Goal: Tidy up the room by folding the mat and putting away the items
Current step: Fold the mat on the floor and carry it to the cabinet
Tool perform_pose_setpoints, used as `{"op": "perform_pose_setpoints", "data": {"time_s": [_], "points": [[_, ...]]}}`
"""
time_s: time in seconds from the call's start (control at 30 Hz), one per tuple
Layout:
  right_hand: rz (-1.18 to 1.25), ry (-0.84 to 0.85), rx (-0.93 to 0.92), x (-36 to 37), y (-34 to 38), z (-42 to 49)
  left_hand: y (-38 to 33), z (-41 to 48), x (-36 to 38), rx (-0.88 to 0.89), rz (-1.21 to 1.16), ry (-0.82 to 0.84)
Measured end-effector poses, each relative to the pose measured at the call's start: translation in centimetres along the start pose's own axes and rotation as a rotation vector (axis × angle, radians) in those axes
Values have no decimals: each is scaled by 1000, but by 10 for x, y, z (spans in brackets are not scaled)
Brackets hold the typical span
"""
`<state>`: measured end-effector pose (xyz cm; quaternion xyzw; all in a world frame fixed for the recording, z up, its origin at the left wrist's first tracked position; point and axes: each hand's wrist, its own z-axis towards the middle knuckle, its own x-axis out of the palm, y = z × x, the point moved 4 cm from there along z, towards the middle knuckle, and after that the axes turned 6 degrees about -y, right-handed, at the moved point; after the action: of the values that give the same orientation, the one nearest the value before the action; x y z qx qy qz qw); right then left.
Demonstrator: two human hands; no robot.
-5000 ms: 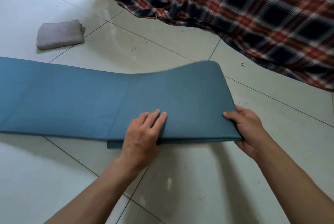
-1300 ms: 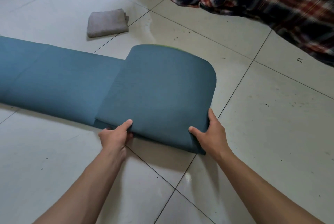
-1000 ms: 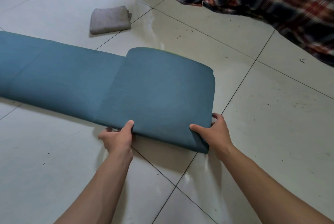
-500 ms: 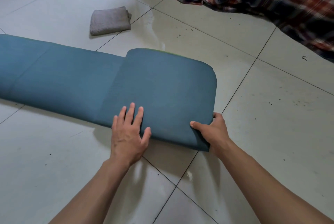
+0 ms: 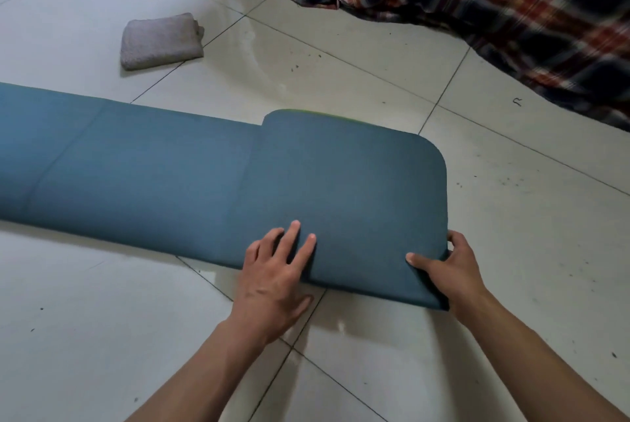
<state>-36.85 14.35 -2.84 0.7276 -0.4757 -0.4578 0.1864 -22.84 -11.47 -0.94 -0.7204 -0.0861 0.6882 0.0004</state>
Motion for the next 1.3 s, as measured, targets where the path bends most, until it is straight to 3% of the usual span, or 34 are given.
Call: {"op": "perform_pose_setpoints", "data": {"time_s": [0.23, 0.37, 0.53, 0.8, 0.93, 1.07, 1.3], "points": [[-92, -137, 36, -88, -13, 16, -66, 23, 8, 203, -29, -22], [-222, -182, -43, -97, -3, 11, -42, 30, 7, 49, -28, -3], [-587, -195, -418, -77, 15, 1, -5, 31, 16, 48, -49, 79], [-716, 116, -828, 40, 42, -37, -1, 31, 15, 66, -101, 39], [-786, 168, -844, 74, 55, -58, 11, 33, 15, 54, -84, 27], [-1066, 240, -796, 94, 53, -63, 31, 34, 14, 23, -45, 49], [-1226, 204, -798, 103, 48, -60, 50, 29, 13, 150, 155, 73]]}}
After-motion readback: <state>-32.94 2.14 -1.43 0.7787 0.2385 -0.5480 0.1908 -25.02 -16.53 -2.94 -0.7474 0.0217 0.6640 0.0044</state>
